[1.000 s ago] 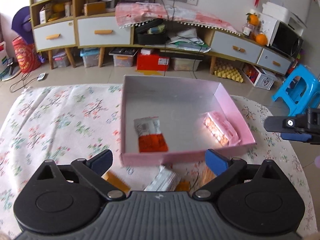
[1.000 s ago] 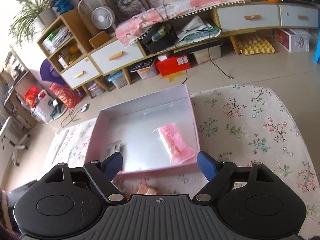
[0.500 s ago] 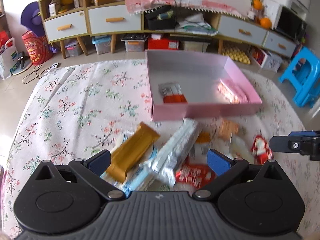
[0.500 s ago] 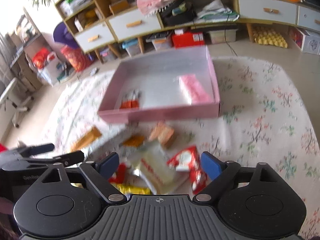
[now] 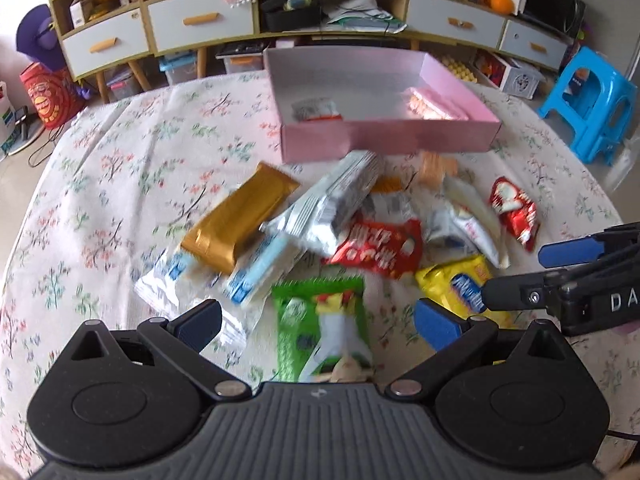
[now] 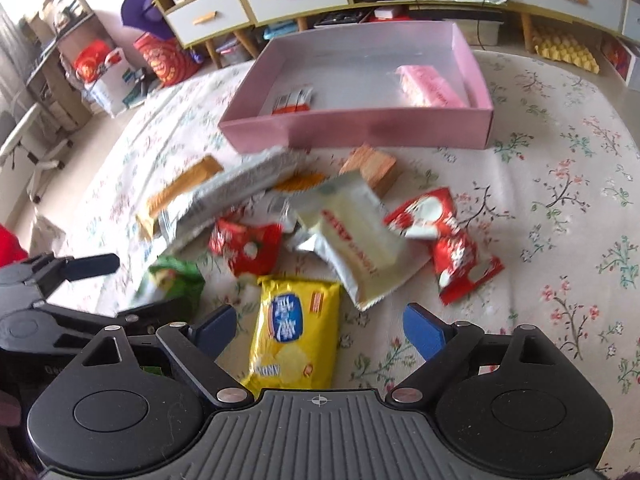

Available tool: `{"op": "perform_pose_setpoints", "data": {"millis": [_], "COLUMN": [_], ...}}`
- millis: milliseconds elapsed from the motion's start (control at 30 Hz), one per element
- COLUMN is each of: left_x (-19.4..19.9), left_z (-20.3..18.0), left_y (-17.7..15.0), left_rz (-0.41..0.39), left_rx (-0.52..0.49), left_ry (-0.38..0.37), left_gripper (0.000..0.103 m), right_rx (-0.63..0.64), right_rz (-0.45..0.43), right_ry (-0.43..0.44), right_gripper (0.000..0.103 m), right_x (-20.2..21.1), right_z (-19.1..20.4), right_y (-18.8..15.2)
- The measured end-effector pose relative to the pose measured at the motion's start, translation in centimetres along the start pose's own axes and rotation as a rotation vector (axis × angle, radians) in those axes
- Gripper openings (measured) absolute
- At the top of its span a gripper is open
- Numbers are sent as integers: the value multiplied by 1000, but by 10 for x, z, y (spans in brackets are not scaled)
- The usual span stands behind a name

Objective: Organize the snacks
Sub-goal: 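Move both tools back over the remaining snacks, then grasp the green cartoon packet with the left tool while the right tool grasps the yellow packet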

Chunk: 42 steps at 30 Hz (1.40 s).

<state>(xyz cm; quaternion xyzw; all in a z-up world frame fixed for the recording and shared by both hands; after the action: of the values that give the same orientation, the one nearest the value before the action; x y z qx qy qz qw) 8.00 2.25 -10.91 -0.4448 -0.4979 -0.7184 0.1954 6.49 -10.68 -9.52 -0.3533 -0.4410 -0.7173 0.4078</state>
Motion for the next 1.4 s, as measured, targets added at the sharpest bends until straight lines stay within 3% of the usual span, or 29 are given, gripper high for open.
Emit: {"op": "perform_pose_setpoints", "data": {"millis": [300, 600, 900, 1200, 1267, 1367, 1400], "left_x": [-9, -11, -6, -5, -4, -4, -4], "left_z": [3, -3, -3, -6, -8, -8, -8], "left_y": [-24, -33, -31, -26, -25, -25, -25], "left_rz": [20, 35, 14, -1, -4, -5, -5], "left_rx": [21, -3, 4, -5, -12, -14, -12], "left_ry": [9, 7, 1, -23, -25, -23, -25], "left_gripper": [96, 91, 73, 48, 45, 44, 43], "right_rx": [51, 93, 104, 91, 102, 137, 149], "right_rz": [6, -37, -46, -37, -45, -62, -63], "right_ry": [-36, -35, -36, -19, -27, -47, -45], "right_gripper": [92, 92, 91, 90, 87, 71, 61], "right_x": [-20, -21, -19, -22, -22, -22, -22], "right_z": [-3, 3, 7, 12, 13, 14, 16], "right_y": [-25, -28, -28, -29, -29, -30, -30]}}
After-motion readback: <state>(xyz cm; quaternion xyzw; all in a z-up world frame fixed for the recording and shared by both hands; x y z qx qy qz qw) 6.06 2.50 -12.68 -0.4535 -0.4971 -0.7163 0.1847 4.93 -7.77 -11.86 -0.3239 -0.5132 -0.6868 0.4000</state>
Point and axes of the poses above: each gripper's, at about its wrist camera, not at the fingertips, and x roughly against the way its jaws point, z to its left, y to its top, the point moved 10 cm from there along -x, roughly the way its jaws point, and after that the axes turned 14 degrees about -x, right-handed, at the moved point
